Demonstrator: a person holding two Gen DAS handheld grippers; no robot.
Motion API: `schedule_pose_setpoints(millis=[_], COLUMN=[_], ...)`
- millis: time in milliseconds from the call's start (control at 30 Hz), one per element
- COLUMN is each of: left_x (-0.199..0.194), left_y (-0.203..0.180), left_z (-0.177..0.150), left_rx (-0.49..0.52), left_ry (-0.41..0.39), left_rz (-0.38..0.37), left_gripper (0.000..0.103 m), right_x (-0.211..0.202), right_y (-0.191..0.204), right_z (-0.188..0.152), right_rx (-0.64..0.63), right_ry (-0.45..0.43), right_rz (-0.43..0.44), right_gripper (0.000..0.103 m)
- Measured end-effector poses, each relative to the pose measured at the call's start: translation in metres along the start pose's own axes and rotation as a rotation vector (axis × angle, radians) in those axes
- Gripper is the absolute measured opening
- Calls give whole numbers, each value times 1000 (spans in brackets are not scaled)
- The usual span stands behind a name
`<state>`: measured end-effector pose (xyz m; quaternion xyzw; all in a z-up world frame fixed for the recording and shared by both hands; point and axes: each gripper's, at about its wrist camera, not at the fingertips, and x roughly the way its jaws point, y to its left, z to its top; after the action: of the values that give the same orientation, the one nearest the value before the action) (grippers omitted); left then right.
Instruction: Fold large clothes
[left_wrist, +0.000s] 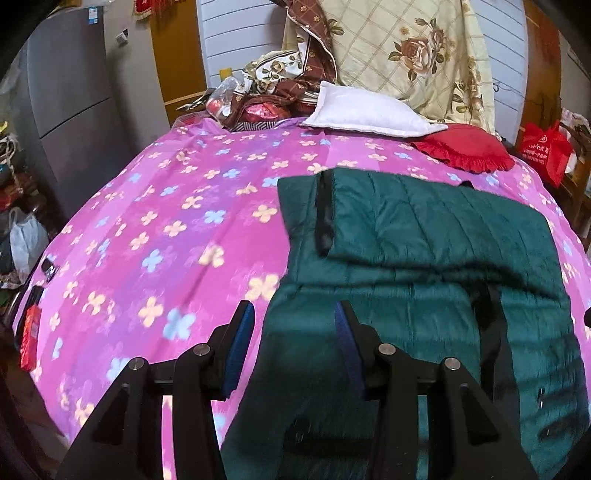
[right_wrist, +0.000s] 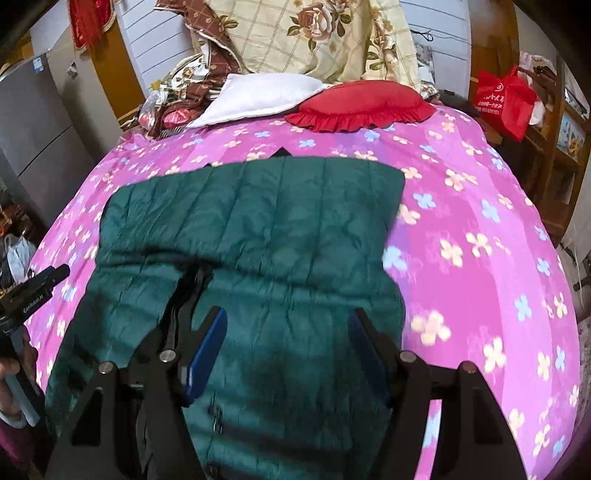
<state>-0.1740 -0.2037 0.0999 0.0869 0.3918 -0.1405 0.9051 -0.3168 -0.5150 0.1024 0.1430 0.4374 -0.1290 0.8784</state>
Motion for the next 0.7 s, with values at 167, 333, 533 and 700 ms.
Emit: schedule_pose_setpoints(millis=[167, 333, 533, 700], left_x=[-14, -22, -29, -36], left_y=[6, 7, 9, 9], left_z=[-22, -38, -55, -67], left_rx=[1, -5, -17, -13], left_ry=[16, 26, 42, 49], left_rz=[-2, -3, -11, -10], left_gripper=[25, 25, 25, 25], right_x=[-9, -12, -19, -26], right_y=[6, 10, 11, 13], right_z=[-29, -52, -74, -88], right_rx=[-9, -10, -4, -8], right_ry=[17, 33, 41, 47], right_rz=[-1, -9, -18, -20], right_gripper=[71, 72, 72, 74])
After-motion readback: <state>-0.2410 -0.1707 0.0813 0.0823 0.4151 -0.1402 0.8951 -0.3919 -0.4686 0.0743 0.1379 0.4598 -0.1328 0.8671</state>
